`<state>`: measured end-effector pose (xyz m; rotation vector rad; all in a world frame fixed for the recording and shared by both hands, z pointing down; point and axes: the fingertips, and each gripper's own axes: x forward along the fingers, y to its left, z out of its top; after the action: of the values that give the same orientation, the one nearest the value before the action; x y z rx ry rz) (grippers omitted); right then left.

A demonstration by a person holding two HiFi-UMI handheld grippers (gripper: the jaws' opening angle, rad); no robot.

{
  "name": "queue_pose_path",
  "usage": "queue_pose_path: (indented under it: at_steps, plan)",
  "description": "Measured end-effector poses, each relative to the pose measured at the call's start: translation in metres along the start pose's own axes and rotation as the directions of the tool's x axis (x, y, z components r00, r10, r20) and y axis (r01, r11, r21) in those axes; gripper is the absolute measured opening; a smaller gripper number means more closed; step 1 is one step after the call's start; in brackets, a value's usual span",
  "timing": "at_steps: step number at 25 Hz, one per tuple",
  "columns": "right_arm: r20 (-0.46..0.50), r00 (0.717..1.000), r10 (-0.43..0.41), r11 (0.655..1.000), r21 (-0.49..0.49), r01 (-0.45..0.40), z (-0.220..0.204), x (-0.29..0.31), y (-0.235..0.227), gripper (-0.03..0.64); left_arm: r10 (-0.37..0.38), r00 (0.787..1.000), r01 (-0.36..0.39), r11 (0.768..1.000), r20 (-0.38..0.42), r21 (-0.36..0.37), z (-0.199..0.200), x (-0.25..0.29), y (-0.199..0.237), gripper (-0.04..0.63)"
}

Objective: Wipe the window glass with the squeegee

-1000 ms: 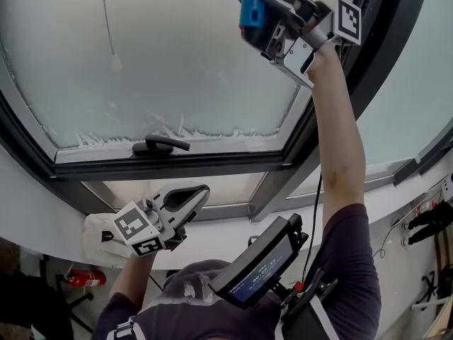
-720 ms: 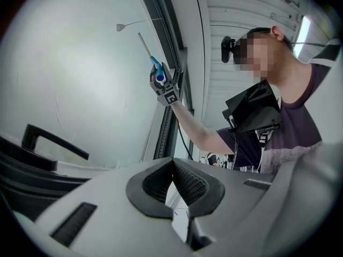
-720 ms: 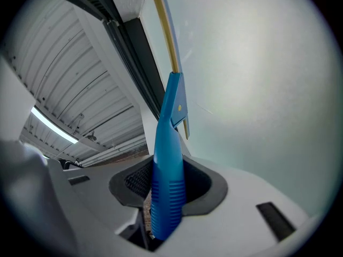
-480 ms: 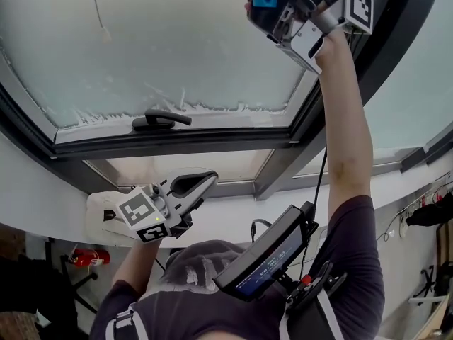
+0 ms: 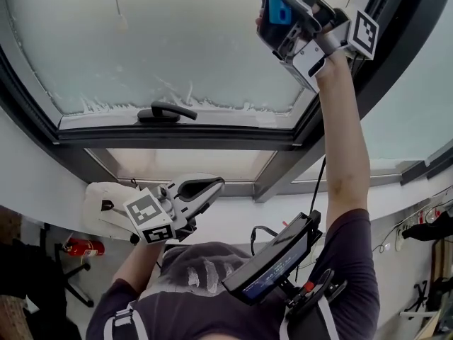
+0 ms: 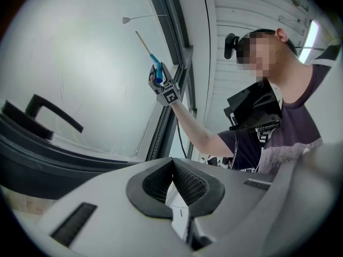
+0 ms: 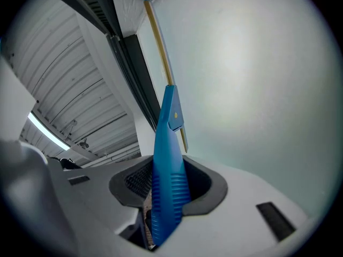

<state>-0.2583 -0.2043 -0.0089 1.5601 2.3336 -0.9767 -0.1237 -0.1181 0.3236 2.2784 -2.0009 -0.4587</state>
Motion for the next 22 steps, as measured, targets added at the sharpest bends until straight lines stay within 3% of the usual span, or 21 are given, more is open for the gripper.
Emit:
queue_pose_path:
  at_steps: [15,22]
  plan:
    - [0.219,0.975,-0.020,1.000,0.008,0.019,-0.038,-0.017,-0.021,0.130,0.044,0.998,-0.047,0.996,-0.037,-0.072,-0.026,-0.018,-0.009,0.006]
    - [0.246,0.967,-0.060,0.998,0.007,0.060,-0.056,-0.027,-0.029,0.130,0.010,0.999,-0.014,0.996,-0.049,-0.092,-0.019,-0.052,-0.007,0.006]
